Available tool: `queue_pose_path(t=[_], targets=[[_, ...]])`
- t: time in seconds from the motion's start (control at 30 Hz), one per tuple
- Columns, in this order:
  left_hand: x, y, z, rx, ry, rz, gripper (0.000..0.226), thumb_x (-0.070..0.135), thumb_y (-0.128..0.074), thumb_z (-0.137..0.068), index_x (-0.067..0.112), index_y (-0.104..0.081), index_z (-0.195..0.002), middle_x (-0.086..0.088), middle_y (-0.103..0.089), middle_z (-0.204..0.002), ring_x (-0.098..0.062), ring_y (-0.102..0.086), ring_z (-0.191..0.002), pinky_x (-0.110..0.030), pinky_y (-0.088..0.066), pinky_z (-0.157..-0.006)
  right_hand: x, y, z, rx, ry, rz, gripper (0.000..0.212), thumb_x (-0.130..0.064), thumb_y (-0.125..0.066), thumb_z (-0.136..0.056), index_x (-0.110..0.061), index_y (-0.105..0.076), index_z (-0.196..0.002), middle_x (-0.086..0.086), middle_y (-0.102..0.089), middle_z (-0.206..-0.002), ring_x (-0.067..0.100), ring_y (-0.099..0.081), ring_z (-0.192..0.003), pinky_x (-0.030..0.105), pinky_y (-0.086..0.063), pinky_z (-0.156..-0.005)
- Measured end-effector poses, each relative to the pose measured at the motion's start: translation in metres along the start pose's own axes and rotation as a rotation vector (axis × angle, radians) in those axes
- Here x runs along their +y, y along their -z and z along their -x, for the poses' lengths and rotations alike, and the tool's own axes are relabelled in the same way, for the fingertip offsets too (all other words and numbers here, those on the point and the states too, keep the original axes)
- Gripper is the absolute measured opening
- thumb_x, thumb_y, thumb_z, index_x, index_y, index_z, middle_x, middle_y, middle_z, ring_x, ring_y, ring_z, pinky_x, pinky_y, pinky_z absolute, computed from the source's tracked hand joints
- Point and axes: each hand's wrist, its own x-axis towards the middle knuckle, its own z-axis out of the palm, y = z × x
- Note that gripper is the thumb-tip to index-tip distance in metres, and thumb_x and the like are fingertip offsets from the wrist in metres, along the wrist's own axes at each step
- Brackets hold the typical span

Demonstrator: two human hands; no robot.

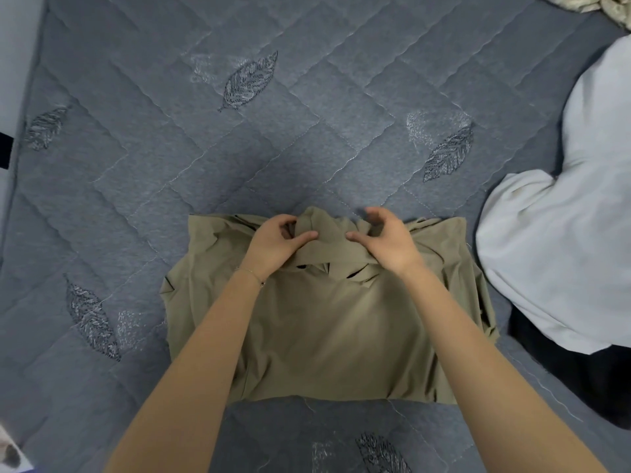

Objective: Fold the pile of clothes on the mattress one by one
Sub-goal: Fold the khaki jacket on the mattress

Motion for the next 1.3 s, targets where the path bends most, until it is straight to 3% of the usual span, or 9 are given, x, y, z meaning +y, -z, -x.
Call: queue_pose_path(t=[0.07, 0.17, 0.27, 0.53, 0.67, 0.77, 0.97, 1.13, 1.3], targets=[[-0.007, 0.0, 0.0, 0.046, -0.036, 0.001, 0.029, 0.033, -0.079, -0.076, 0.017, -0.069, -0.097, 0.01, -0.049, -0.069, -0.005, -0.043, -0.063, -0.012, -0.033, -0.059, 0.005, -0.005, -0.001, -0.059, -0.028, 0.123, 0.073, -0.027, -0.084, -0.071, -0.007, -0.051, -0.134, 0.007, -0.057, -0.13, 0.02, -0.05, -0.124, 0.03, -0.038, -0.106], [-0.011, 0.004, 0.0, 0.109, -0.137, -0.001, 0.019, 0.026, -0.081, -0.075, 0.013, -0.071, -0.087, 0.011, -0.053, -0.07, -0.011, -0.047, -0.074, -0.024, -0.037, -0.073, 0.004, -0.008, 0.002, -0.084, -0.009, 0.189, 0.028, -0.021, -0.08, -0.075, -0.008, -0.07, -0.097, 0.006, -0.07, -0.092, 0.023, -0.064, -0.089, 0.029, -0.048, -0.079], [-0.003, 0.008, 0.004, 0.153, -0.192, 0.063, 0.011, 0.014, -0.077, -0.079, 0.019, -0.067, -0.079, 0.016, -0.058, -0.077, -0.012, -0.052, -0.084, -0.029, -0.039, -0.084, -0.006, -0.003, 0.005, 0.036, 0.029, 0.151, 0.01, -0.017, -0.078, -0.076, -0.015, -0.069, -0.078, -0.003, -0.063, -0.074, 0.012, -0.055, -0.072, 0.022, -0.038, -0.063], [0.042, 0.034, 0.0, 0.24, -0.246, 0.554, 0.028, -0.007, -0.052, -0.092, 0.021, -0.049, -0.087, 0.0, -0.058, -0.082, 0.005, -0.056, -0.071, -0.011, -0.042, -0.071, -0.055, 0.032, -0.008, 0.258, 0.138, -0.362, 0.031, -0.002, -0.073, -0.079, -0.022, -0.054, -0.067, -0.007, -0.053, -0.065, -0.004, -0.045, -0.055, 0.016, -0.037, -0.061], [0.064, 0.037, -0.002, 0.145, -0.265, 0.613, 0.033, -0.015, -0.044, -0.091, 0.018, -0.04, -0.086, -0.003, -0.061, -0.101, -0.003, -0.058, -0.096, -0.014, -0.044, -0.083, -0.078, 0.037, -0.007, 0.235, 0.11, -0.536, 0.031, 0.004, -0.064, -0.085, -0.018, -0.046, -0.073, -0.008, -0.049, -0.055, -0.005, -0.04, -0.042, 0.013, -0.033, -0.049], [0.07, 0.039, 0.003, 0.009, -0.242, 0.589, 0.038, -0.015, -0.051, -0.086, 0.019, -0.036, -0.088, -0.007, -0.053, -0.118, -0.006, -0.052, -0.104, -0.015, -0.041, -0.088, -0.087, 0.04, 0.0, 0.096, 0.18, -0.596, 0.033, 0.014, -0.06, -0.083, -0.017, -0.048, -0.081, -0.015, -0.056, -0.053, 0.0, -0.049, -0.052, 0.015, -0.04, -0.055], [0.089, 0.058, 0.02, -0.259, -0.254, 0.546, 0.081, 0.031, -0.078, -0.072, 0.049, -0.031, -0.135, 0.005, -0.034, -0.151, -0.001, -0.035, -0.136, -0.025, -0.036, -0.109, -0.101, 0.057, 0.026, -0.393, 0.259, -0.496, 0.042, 0.02, -0.055, -0.083, -0.015, -0.052, -0.106, -0.004, -0.071, -0.074, 0.008, -0.066, -0.064, 0.022, -0.055, -0.065], [0.094, 0.069, 0.028, -0.417, -0.193, 0.402, 0.053, 0.026, -0.079, -0.075, 0.022, -0.059, -0.124, -0.001, -0.064, -0.123, -0.009, -0.06, -0.111, -0.032, -0.046, -0.103, -0.093, 0.065, 0.038, -0.531, 0.245, -0.474, 0.038, 0.017, -0.061, -0.081, -0.01, -0.056, -0.107, -0.001, -0.069, -0.09, 0.011, -0.067, -0.079, 0.025, -0.054, -0.077], [0.077, 0.068, 0.029, -0.179, -0.245, 0.121, 0.012, 0.01, -0.071, -0.085, 0.0, -0.069, -0.091, -0.005, -0.063, -0.084, -0.012, -0.056, -0.079, -0.026, -0.045, -0.077, -0.084, 0.058, 0.044, -0.15, 0.206, -0.442, 0.027, 0.01, -0.07, -0.077, -0.015, -0.063, -0.084, -0.01, -0.068, -0.069, 0.0, -0.061, -0.064, 0.014, -0.049, -0.067]])
